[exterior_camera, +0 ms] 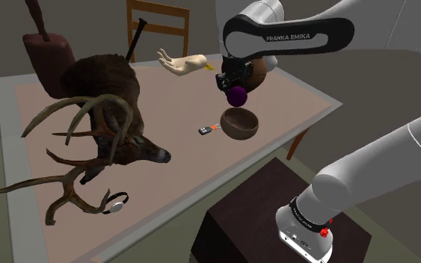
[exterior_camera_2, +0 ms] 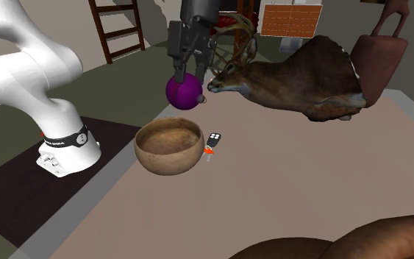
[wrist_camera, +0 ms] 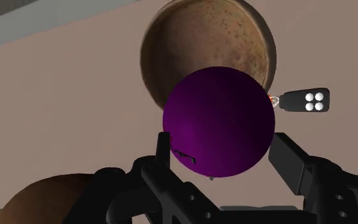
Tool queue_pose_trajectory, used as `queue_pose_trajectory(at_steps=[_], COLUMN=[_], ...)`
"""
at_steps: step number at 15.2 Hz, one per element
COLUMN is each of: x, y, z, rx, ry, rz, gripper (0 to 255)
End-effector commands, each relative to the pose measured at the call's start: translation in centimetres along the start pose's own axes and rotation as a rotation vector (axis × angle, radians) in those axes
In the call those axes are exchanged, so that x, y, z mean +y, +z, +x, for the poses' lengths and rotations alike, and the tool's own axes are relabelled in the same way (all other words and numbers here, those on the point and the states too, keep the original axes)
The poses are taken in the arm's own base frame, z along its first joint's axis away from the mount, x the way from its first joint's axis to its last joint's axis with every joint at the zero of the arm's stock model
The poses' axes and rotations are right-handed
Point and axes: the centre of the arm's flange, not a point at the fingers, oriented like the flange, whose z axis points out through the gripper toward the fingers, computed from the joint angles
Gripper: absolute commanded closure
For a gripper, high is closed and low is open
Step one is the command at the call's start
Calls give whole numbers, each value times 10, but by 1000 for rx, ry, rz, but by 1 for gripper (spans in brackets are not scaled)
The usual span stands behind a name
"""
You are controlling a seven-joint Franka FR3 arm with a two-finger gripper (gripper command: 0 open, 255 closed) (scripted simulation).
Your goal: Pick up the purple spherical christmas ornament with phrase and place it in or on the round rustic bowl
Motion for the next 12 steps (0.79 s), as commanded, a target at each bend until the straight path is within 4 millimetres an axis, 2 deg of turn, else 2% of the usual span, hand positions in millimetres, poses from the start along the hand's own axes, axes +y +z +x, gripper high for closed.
queue_pose_trajectory(at_steps=[1,4,5,12], x=[18,46,49,35], y=[7,16,17,51], z=[-18,-45,-48,-49], rx=[1,1,1,1], ry=[0,0,0,0], rz=[1,1,1,1], gripper=[255,255,255,255])
